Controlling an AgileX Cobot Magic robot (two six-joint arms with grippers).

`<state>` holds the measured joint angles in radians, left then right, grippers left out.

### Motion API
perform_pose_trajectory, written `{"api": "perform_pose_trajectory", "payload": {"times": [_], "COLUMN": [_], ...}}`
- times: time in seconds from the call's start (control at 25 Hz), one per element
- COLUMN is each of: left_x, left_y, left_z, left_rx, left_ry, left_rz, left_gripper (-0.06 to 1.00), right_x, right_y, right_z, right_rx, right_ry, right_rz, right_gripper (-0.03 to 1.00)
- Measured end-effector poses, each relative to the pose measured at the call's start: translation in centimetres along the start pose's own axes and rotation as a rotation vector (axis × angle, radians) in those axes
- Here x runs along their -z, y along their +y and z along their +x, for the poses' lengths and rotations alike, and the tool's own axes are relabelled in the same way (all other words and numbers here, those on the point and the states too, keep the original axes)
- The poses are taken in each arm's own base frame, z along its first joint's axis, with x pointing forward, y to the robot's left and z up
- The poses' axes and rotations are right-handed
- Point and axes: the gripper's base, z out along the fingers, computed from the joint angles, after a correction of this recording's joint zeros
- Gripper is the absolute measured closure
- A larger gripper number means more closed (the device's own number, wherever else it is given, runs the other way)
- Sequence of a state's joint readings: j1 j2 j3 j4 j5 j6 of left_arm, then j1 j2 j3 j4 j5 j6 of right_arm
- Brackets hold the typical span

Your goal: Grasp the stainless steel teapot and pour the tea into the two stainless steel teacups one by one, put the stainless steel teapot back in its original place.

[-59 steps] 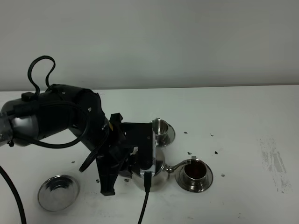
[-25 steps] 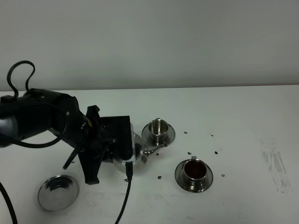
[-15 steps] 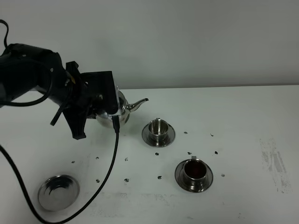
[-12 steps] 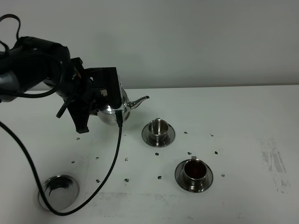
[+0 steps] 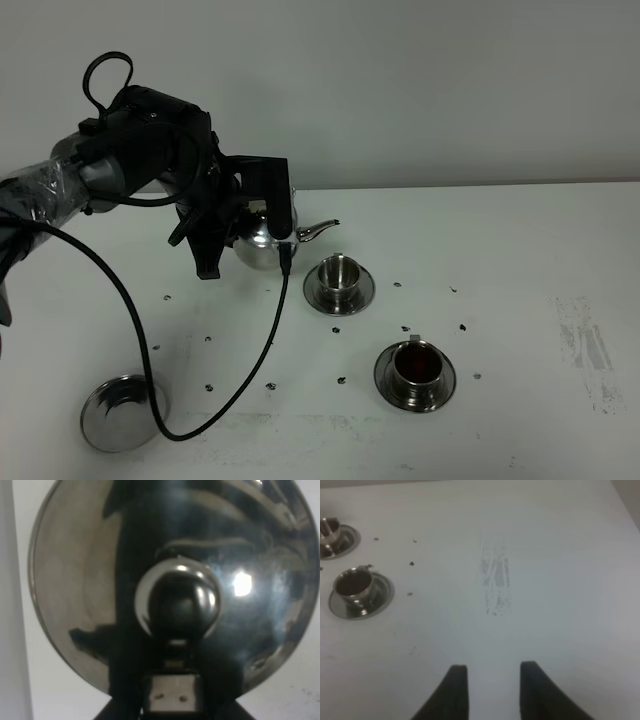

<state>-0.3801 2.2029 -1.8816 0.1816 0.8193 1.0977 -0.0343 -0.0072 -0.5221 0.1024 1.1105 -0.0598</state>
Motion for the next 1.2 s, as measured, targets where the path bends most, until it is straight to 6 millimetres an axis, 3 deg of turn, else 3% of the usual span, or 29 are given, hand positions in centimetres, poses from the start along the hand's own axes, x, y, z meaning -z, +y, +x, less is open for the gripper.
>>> {"api": "perform_pose_trajectory", "payload": {"times": [0.84,1.2], "left_x": [-0.3,-1.9], "left_y": [-0.2,-0.5], "left_z": [-0.7,-2.2], "left_rx": [-0.277,-0.340], "left_ry": [0.191,0.214], "left_rz": [-0.066,-0.105], "left_gripper": [0.74,0.74], "right_x": [0.0,0.0], "right_y": [0.0,0.0], "right_z": [0.0,0.0], "right_rx": [0.000,0.000], "right_ry": [0.000,0.000], "right_rz": [0.000,0.000], "right_gripper": [0.73,0.73]}}
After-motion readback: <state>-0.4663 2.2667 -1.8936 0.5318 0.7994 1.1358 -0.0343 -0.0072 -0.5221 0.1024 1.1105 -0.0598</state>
